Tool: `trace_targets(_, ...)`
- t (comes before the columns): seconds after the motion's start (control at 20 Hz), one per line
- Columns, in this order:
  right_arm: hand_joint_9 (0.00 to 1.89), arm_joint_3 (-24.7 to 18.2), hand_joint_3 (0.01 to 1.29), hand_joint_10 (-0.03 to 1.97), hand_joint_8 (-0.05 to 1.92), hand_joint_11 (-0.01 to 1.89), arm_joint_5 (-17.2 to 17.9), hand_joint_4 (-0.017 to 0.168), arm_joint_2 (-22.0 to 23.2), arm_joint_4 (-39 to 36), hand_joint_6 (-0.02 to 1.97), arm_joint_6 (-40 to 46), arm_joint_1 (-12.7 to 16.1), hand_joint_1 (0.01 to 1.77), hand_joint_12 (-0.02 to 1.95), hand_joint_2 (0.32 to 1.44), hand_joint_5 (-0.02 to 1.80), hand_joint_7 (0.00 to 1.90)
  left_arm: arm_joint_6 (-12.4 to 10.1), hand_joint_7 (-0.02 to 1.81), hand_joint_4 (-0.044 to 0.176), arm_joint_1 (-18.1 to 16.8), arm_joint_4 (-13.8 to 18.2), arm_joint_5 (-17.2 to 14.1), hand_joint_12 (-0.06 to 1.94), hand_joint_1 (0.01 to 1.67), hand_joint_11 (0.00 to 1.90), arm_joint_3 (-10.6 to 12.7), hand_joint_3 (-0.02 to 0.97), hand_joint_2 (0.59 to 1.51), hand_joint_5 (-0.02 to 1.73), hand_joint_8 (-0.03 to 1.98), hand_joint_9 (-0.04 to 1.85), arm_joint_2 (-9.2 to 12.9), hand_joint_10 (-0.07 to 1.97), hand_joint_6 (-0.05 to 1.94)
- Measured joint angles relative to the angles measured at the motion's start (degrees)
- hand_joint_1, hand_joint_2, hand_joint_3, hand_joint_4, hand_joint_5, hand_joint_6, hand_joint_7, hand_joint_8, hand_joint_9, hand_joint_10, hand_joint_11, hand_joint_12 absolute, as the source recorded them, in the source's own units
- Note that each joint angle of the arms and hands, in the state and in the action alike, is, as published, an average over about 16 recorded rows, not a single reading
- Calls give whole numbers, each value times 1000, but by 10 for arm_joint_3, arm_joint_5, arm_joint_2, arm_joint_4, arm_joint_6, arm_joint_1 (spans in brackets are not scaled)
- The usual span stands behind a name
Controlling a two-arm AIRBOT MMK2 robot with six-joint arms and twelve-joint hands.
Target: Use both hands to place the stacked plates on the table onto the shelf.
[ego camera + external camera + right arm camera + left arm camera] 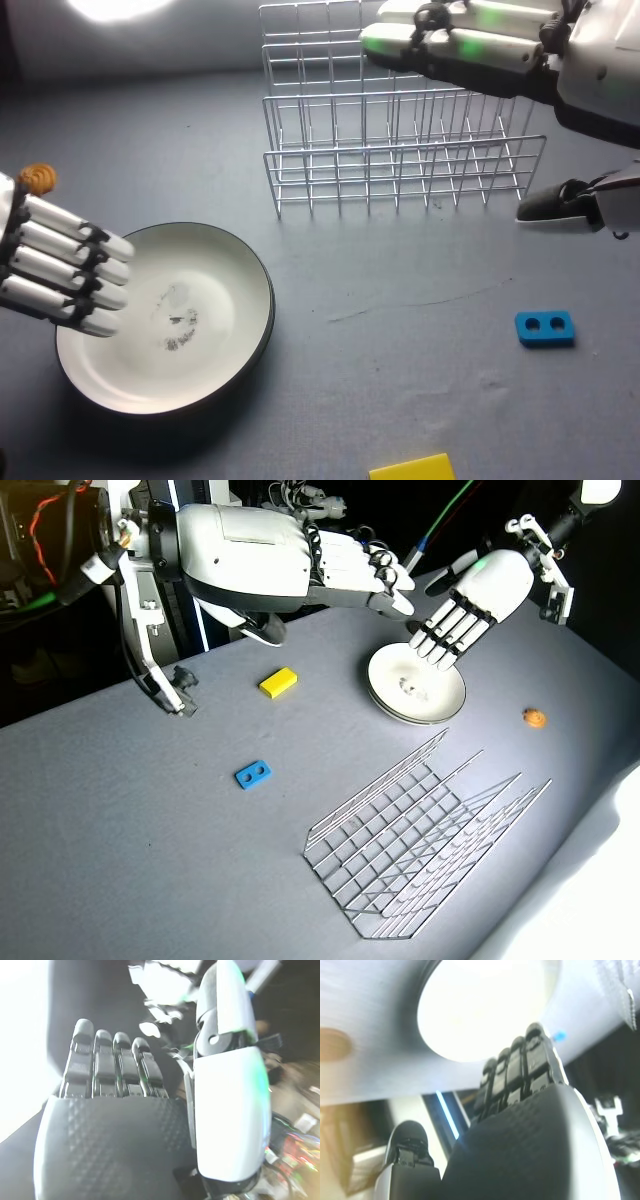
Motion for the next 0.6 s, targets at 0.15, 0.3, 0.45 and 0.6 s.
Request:
trace_targets(0.15, 18, -1, 17, 13, 16, 16, -14, 3, -5, 27, 22, -41, -2, 1172, 386, 949, 21, 11, 6, 16, 0, 21, 1, -2, 15, 17, 21, 24, 14, 1173, 21, -5, 15, -12, 0, -5)
trace_targets(0.3, 18, -2, 17, 13, 16, 14, -26, 2, -6, 42, 22, -67, -5, 1163, 419, 945, 21, 11, 9, 17, -1, 41, 1, 1, 15, 17, 21, 42, 14, 1172, 20, -5, 15, -23, 0, -5)
trace_targets(0.45, 19, -3, 17, 13, 16, 13, -34, 2, -7, 43, 22, -81, -7, 1162, 430, 947, 21, 10, 10, 18, -1, 56, 1, 7, 14, 16, 20, 55, 14, 1170, 20, -5, 16, -33, -1, -6)
trace_targets(0.6, 20, -4, 17, 13, 16, 13, -38, 3, -7, 43, 22, -94, -10, 1167, 409, 953, 21, 10, 10, 17, -1, 67, -2, 14, 11, 16, 19, 62, 14, 1168, 19, -5, 16, -42, -2, -7)
